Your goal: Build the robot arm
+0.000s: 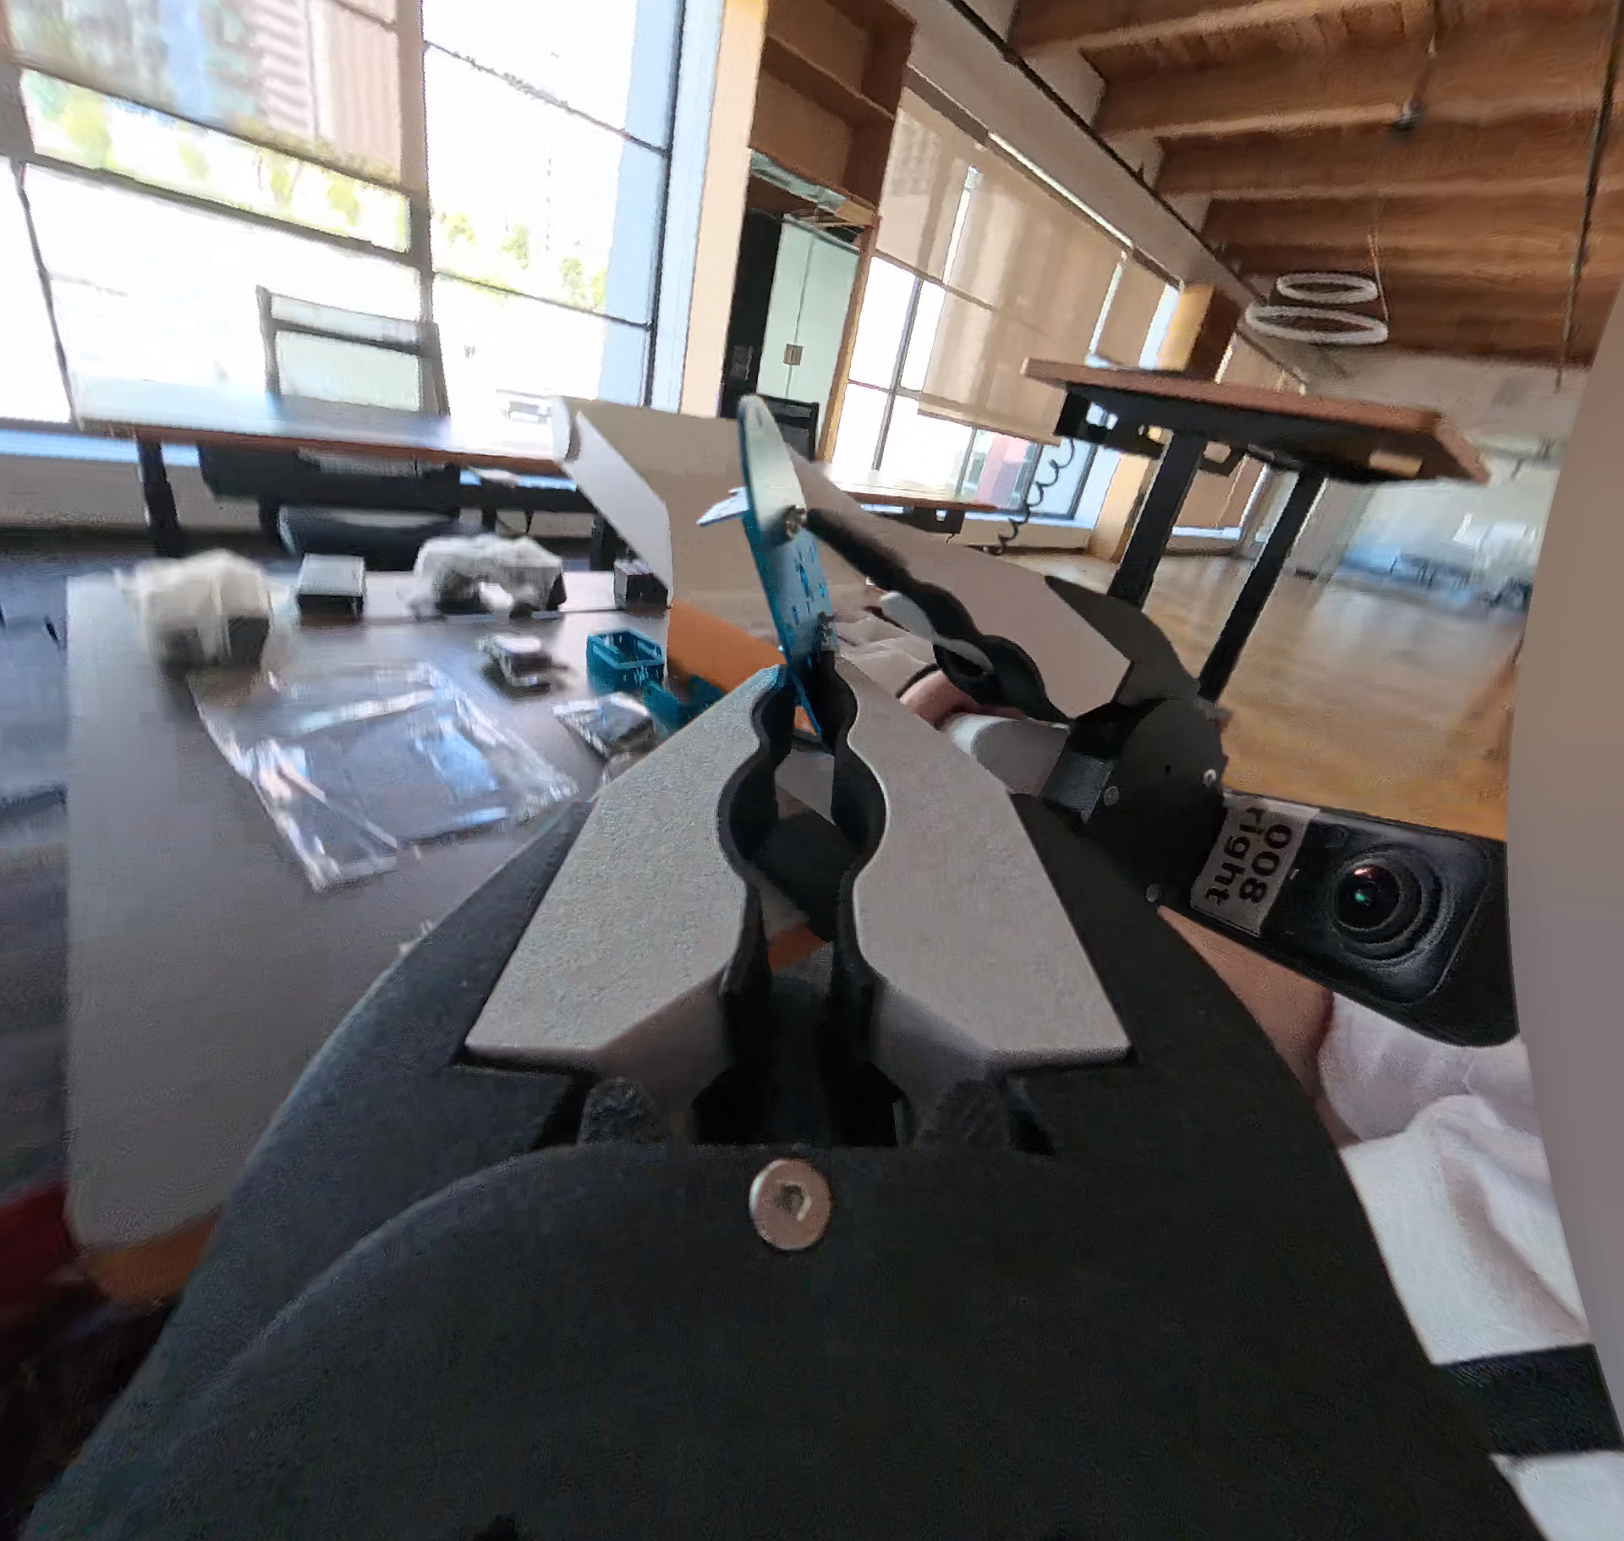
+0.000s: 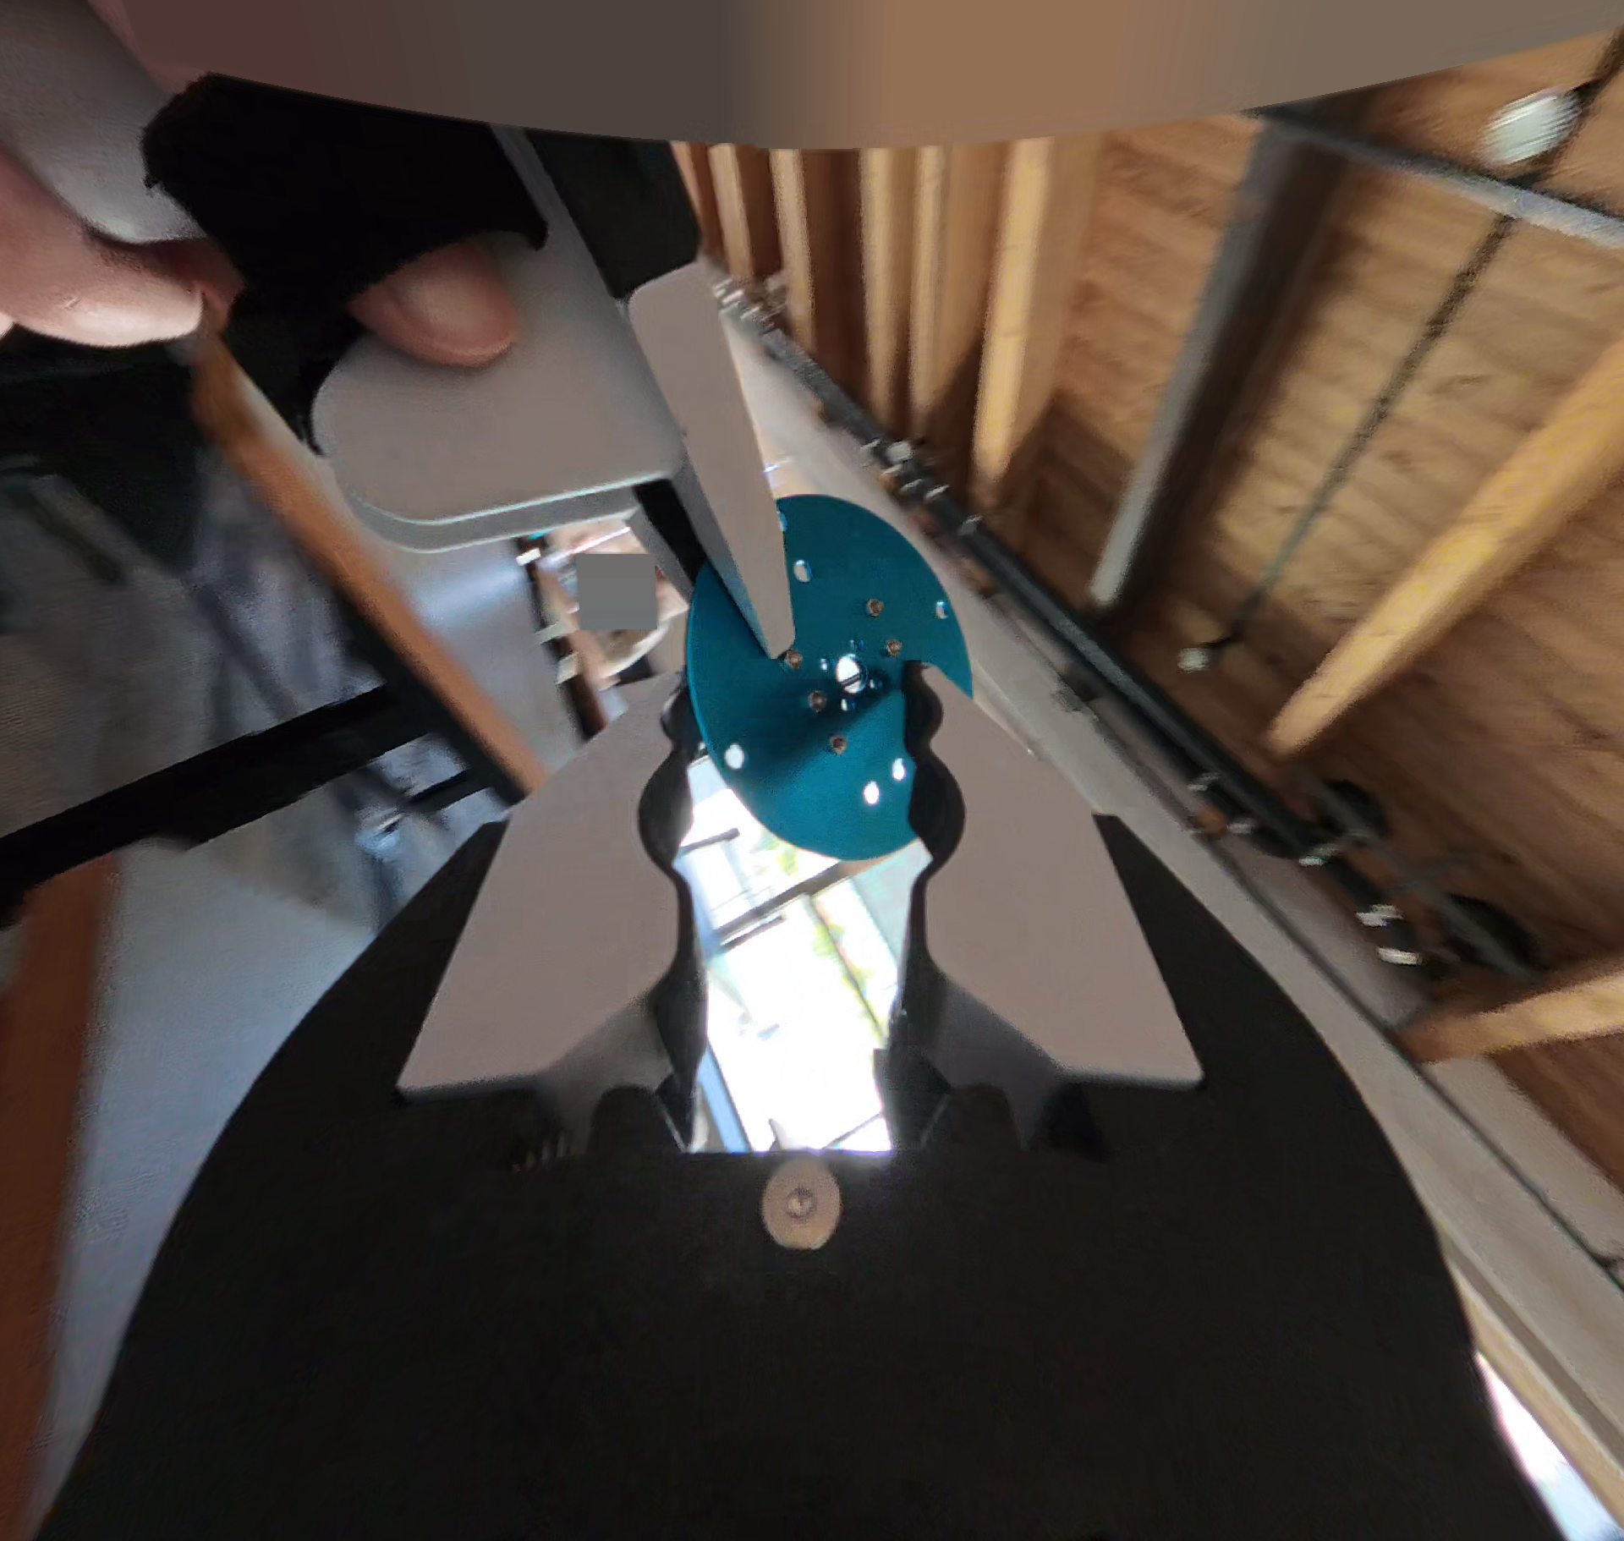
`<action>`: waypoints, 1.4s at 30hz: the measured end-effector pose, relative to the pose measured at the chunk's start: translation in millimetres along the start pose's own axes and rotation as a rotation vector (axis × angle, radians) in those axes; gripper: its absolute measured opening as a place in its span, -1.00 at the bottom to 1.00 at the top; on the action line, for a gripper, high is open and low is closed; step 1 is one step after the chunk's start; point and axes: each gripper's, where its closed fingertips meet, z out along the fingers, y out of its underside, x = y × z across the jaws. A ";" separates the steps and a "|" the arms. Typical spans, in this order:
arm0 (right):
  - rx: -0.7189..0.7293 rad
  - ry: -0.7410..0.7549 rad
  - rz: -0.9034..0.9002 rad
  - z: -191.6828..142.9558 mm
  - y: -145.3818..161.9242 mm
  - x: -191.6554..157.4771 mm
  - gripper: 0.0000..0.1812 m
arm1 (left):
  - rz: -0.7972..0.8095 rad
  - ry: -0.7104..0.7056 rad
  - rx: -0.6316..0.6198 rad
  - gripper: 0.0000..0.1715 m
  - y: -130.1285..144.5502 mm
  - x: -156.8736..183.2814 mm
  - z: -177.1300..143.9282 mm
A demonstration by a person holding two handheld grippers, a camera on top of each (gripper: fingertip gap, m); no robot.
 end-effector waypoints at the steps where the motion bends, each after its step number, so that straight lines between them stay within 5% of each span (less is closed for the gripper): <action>1: 0.032 0.068 -0.013 3.0 -4.0 19.2 -0.42 | 0.066 0.020 -0.006 -0.96 -14.8 6.4 5.2; 8: 0.208 0.381 -0.184 3.1 -42.2 143.2 -0.32 | 0.511 0.123 -0.003 -0.97 -110.7 68.4 36.5; 15: 0.392 0.629 -0.226 -40.0 -87.1 234.0 -0.41 | 0.890 0.102 -0.004 -0.96 -166.7 154.1 53.7; 30: 0.784 1.095 0.004 -148.3 -134.4 369.9 -0.55 | 1.429 -0.025 -0.158 -0.95 -225.0 305.4 98.9; 34: 0.834 1.181 0.158 -165.6 -132.9 393.1 -0.57 | 1.477 -0.070 -0.193 -0.95 -233.3 327.9 113.5; 38: 0.904 1.231 0.198 -185.9 -134.9 407.0 -0.33 | 1.552 -0.130 -0.197 -0.96 -241.6 340.3 123.7; 42: 0.910 1.174 0.205 -191.6 -135.2 418.4 -0.34 | 1.554 -0.139 -0.205 -0.96 -243.6 349.7 130.5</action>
